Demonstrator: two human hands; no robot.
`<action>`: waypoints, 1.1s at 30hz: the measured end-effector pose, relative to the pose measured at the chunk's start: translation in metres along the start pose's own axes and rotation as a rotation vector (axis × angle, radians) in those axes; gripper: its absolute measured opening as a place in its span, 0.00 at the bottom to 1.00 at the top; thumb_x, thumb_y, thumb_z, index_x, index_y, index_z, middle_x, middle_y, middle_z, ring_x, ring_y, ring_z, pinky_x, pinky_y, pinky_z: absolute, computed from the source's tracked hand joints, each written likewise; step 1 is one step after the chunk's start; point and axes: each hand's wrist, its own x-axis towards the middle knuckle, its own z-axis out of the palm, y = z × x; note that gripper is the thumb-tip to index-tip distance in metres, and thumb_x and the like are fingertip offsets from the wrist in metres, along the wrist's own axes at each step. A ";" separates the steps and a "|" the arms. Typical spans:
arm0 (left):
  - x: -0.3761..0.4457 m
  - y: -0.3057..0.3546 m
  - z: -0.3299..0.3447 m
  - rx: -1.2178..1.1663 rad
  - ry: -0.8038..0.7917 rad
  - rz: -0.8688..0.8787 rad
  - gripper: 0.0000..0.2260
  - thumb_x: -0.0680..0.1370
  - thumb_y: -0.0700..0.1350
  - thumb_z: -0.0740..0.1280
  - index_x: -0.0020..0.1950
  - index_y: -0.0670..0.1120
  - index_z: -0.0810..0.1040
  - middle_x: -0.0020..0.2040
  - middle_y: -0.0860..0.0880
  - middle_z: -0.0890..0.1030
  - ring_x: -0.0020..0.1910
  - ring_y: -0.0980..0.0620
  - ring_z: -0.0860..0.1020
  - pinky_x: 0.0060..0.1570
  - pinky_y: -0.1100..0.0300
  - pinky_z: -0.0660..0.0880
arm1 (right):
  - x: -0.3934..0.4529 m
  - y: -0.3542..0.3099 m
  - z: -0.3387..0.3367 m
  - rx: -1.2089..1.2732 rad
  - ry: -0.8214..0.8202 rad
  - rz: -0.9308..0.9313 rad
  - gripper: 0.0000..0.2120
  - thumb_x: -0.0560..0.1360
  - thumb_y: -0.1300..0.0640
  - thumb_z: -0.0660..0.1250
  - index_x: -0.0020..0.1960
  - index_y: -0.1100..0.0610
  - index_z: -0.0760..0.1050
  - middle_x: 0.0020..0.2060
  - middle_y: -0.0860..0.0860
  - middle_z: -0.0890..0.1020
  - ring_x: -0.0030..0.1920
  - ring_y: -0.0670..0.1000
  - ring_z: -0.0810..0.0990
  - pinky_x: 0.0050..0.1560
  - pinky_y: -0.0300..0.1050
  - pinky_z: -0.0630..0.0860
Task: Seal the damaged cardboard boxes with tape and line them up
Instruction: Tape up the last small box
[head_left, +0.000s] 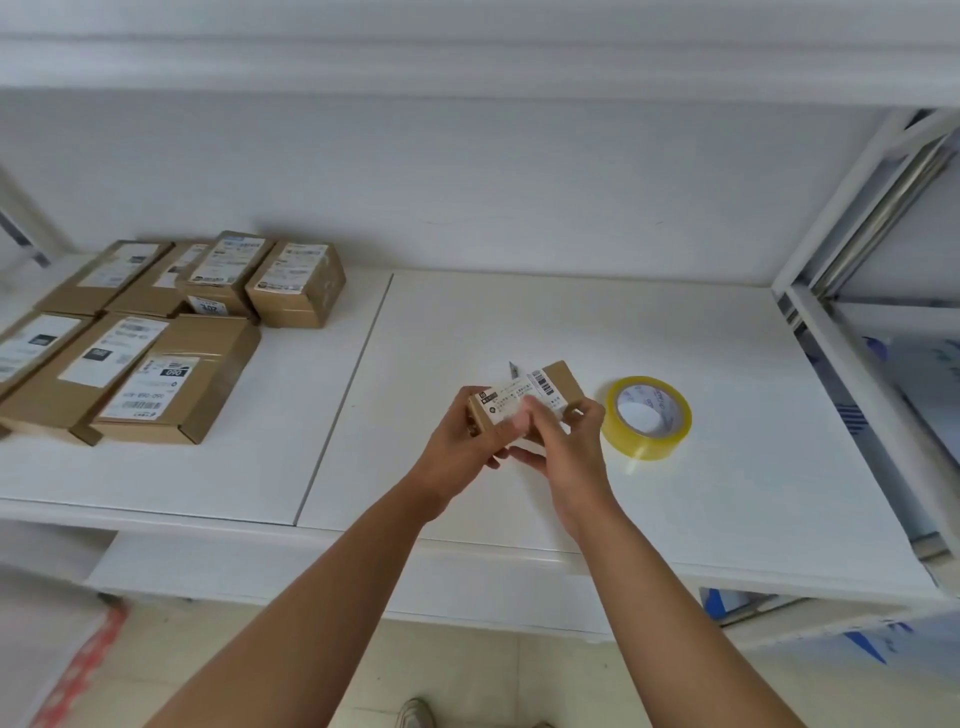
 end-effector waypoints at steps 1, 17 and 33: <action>0.000 0.001 0.002 0.013 -0.002 -0.001 0.25 0.68 0.61 0.74 0.58 0.50 0.73 0.46 0.53 0.83 0.41 0.54 0.80 0.43 0.60 0.77 | 0.000 -0.002 -0.002 0.008 0.013 -0.003 0.30 0.63 0.42 0.76 0.55 0.49 0.63 0.51 0.47 0.82 0.50 0.50 0.85 0.46 0.47 0.83; -0.011 0.023 0.013 -0.074 -0.007 -0.288 0.29 0.72 0.71 0.64 0.64 0.54 0.76 0.59 0.46 0.81 0.57 0.47 0.82 0.50 0.51 0.81 | 0.000 -0.022 -0.032 -0.241 -0.065 -0.059 0.31 0.60 0.33 0.74 0.53 0.52 0.72 0.46 0.49 0.83 0.35 0.43 0.83 0.32 0.40 0.78; -0.026 0.029 0.032 -0.033 0.209 -0.013 0.34 0.69 0.64 0.73 0.72 0.58 0.66 0.63 0.44 0.76 0.58 0.49 0.80 0.54 0.58 0.80 | -0.011 -0.028 -0.031 -0.235 -0.129 0.059 0.37 0.61 0.26 0.65 0.56 0.54 0.75 0.48 0.53 0.82 0.38 0.47 0.80 0.43 0.44 0.77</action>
